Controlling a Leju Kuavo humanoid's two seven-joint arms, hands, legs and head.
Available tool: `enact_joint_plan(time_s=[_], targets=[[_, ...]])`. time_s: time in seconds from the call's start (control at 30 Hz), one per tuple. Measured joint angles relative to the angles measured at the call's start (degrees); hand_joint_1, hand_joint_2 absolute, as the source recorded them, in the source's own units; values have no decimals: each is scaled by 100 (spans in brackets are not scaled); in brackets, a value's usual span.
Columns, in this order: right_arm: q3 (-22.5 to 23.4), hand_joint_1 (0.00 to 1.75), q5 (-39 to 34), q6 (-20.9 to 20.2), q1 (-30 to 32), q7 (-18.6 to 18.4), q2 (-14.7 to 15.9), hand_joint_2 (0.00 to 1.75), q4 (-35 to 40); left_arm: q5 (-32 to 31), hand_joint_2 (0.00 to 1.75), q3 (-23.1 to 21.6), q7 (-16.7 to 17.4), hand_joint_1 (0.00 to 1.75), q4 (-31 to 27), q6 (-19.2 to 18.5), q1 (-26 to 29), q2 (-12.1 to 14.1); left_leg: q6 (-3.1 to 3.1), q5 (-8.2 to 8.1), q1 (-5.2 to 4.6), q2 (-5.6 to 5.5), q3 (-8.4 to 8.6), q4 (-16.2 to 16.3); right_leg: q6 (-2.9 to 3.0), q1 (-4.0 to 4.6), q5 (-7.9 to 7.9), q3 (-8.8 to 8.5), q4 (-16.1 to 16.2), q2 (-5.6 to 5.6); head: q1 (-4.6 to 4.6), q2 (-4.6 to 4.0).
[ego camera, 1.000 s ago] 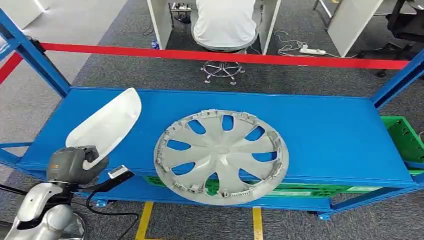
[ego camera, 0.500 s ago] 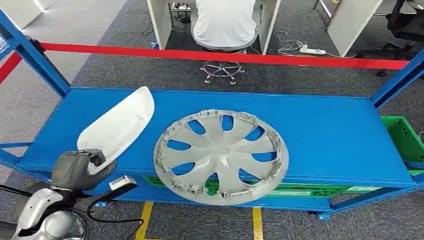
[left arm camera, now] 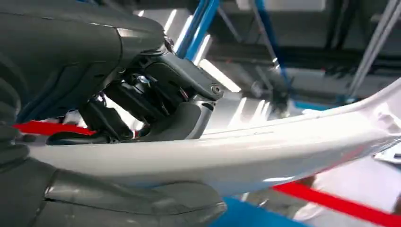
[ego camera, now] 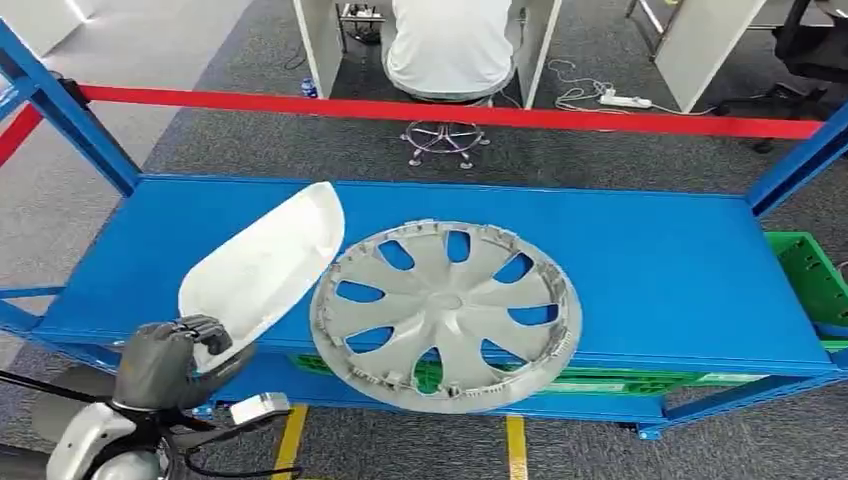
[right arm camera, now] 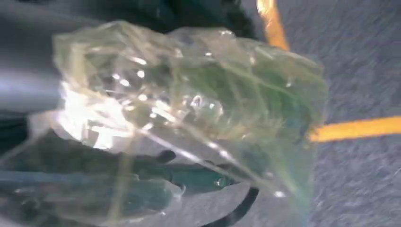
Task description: Take the parts from the cabinet and place them on the table.
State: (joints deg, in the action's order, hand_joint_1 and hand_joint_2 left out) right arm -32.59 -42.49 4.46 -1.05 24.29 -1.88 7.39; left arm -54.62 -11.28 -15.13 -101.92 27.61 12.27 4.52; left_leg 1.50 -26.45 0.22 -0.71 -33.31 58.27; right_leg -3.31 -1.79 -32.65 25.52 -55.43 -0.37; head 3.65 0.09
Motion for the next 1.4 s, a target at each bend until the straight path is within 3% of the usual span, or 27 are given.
enact_joint_plan(time_s=[0.07, 0.13, 0.17, 0.2, 0.23, 0.3, 0.33, 0.37, 0.5, 0.53, 0.6, 0.67, 0.7, 0.77, 0.83, 0.87, 0.9, 1.0, 1.03, 1.07, 1.13, 1.17, 1.2, 1.23, 1.27, 1.33, 1.4], targets=[[7, 0, -103, 5, -3, 65, 33, 0, -4, -67, 175, -129, 4, 175, -116, 225, 127, -44, 63, 55, 34, 35, 35, -89, 23, 11, -309, 169, -306, 14, -31, 0], [13, 0, -142, 231, -20, 122, 33, 0, -28, -133, 175, -209, 33, 175, -187, 447, 277, -46, 68, 52, 18, 42, 19, -88, 26, 12, -759, 620, -1238, 26, -39, 0], [11, 0, -142, 386, -20, 181, 33, 0, -31, -177, 175, -229, 37, 175, -218, 577, 363, -46, 68, 52, 7, 46, 13, -87, 15, 11, -883, 840, -1660, 26, -42, 0], [11, 0, -138, 568, -20, 249, 33, 0, -33, -235, 175, -249, 37, 175, -262, 720, 447, -48, 68, 52, 3, 46, 11, -86, 9, 11, -849, 944, -1827, 26, -42, 0], [11, 0, -127, 707, -27, 266, 33, 0, -33, -289, 175, -253, 37, 175, -306, 848, 536, -52, 66, 53, 4, 45, 14, -86, 6, 11, -664, 917, -1714, 26, -48, 0], [9, 0, -137, 711, -41, 197, 35, 0, -37, -404, 175, -253, 18, 175, -389, 1107, 670, -68, 45, 57, 18, 32, 15, -67, 9, -5, -84, 548, -852, 24, -46, 0], [7, 0, -140, 665, -49, 175, 35, 0, -37, -424, 175, -247, -26, 175, -419, 1158, 711, -81, 11, 51, 24, 23, 8, -39, 12, -15, 115, 329, -380, 26, -48, 0], [2, 0, -140, 630, -62, 159, 35, 0, -37, -435, 175, -236, -79, 175, -454, 1191, 749, -103, -45, 49, -6, 14, -23, -12, 21, 10, 37, 169, -231, 45, -52, 0], [-42, 0, -140, 586, -77, 153, 33, 0, -35, -457, 175, -218, -151, 175, -544, 1213, 865, -151, -198, 141, 4, -5, -55, 13, 163, 26, 122, 310, -254, 68, -48, 0], [-46, 0, -142, 586, -83, 153, 28, 0, -37, -457, 175, -208, -153, 175, -557, 1213, 887, -155, -229, 37, 20, 0, -83, 57, 232, -4, 169, 325, -231, 31, -52, 0], [-48, 0, -151, 555, -79, 162, 31, 0, -37, -446, 175, -185, -243, 175, -575, 1217, 892, -175, -286, -513, 32, 19, -246, 559, 332, 4, 245, 396, -231, 4, -11, 0], [-63, 0, -175, 510, -78, 199, 31, 0, -37, -419, 175, -122, -349, 175, -572, 1219, 917, -210, -322, -1006, 39, 22, -486, 1422, 338, 22, 316, 519, -239, -19, -13, 0], [-79, 0, -183, 488, -75, 218, 31, 0, -37, -402, 175, -92, -382, 175, -575, 1219, 941, -234, -324, -1057, 39, 23, -504, 1655, 338, 31, 345, 566, -244, -29, -13, 0], [-92, 0, -207, 466, -80, 240, 28, 0, -35, -308, 175, -5, -456, 175, -574, 1219, 977, -280, -295, -787, 36, 23, -222, 1371, 332, 41, 403, 653, -262, -35, -11, 0], [-96, 0, -229, 453, -81, 258, 15, 0, -35, -245, 175, 87, -516, 175, -577, 1219, 998, -321, -217, -403, 28, 23, 406, 390, 313, 49, 448, 684, -266, -32, -9, 0], [-98, 0, -234, 440, -80, 260, -7, 0, -35, -234, 175, 127, -529, 175, -592, 1219, 1008, -332, -166, -413, 12, 23, 654, -35, 288, 57, 472, 700, -267, -33, -13, 0], [-101, 0, -236, 429, -82, 264, -9, 0, -35, -234, 175, 151, -546, 175, -607, 1219, 1021, -345, -155, -415, -9, 23, 711, -164, 251, 75, 507, 728, -274, -31, -20, 0], [-133, 0, -240, 407, -70, 264, -20, 0, -35, -234, 175, 197, -573, 175, -618, 1223, 1054, -380, -118, -391, -35, 22, 629, -184, 139, 58, 626, 785, -258, -39, -17, 0], [-138, 0, -240, 407, -58, 264, -17, 0, -42, -236, 175, 201, -577, 175, -618, 1223, 1066, -398, -51, -306, 19, 41, 585, -251, 105, 57, 579, 817, -285, -32, -17, 0], [-140, 0, -243, 405, -63, 266, -17, 0, -42, -242, 175, 208, -581, 175, -620, 1223, 1067, -404, -13, -255, 7, 66, 532, -252, 86, 55, 362, 910, -398, -10, -26, 0], [-144, 0, -284, 372, -60, 290, -17, 0, -42, -288, 175, 197, -549, 175, -620, 1223, 1078, -433, 45, -163, -10, 70, 410, -249, 86, 62, -276, 1128, -1129, 16, -52, 0], [-151, 0, -317, 350, -55, 317, -17, 0, -44, -315, 175, 179, -511, 175, -620, 1223, 1078, -433, 57, -111, -27, 70, 341, -245, 78, 65, -498, 1240, -1547, 18, -44, 0], [-157, 0, -347, 317, -46, 358, -17, 0, -46, -352, 175, 160, -474, 175, -620, 1223, 1078, -435, 63, -56, -45, 70, 263, -236, 74, 65, -577, 1303, -1872, 18, -50, 0], [-160, 0, -372, 278, -47, 389, -13, 0, -48, -365, 175, 129, -444, 175, -620, 1223, 1076, -435, 64, -5, -60, 71, 192, -228, 78, 66, -473, 1247, -1946, 18, -41, 0], [-157, 0, -400, 236, -45, 415, 4, 0, -52, -424, 175, 90, -389, 175, -620, 1223, 1069, -435, 60, 42, -73, 71, 123, -216, 93, 69, -257, 1079, -1791, 17, -48, 0], [-157, 0, -450, 149, -47, 435, 42, 0, -66, -520, 175, -44, -288, 175, -620, 1223, 1040, -435, 46, 116, -86, 66, -2, -174, 142, 80, 151, 483, -970, 18, -48, 0], [-160, 0, -459, 94, -59, 435, 83, 0, -79, -564, 175, -170, -225, 175, -620, 1223, 1010, -435, -4, 165, -122, 62, -76, -119, 193, 114, 8, -137, -90, 25, -50, 0]])
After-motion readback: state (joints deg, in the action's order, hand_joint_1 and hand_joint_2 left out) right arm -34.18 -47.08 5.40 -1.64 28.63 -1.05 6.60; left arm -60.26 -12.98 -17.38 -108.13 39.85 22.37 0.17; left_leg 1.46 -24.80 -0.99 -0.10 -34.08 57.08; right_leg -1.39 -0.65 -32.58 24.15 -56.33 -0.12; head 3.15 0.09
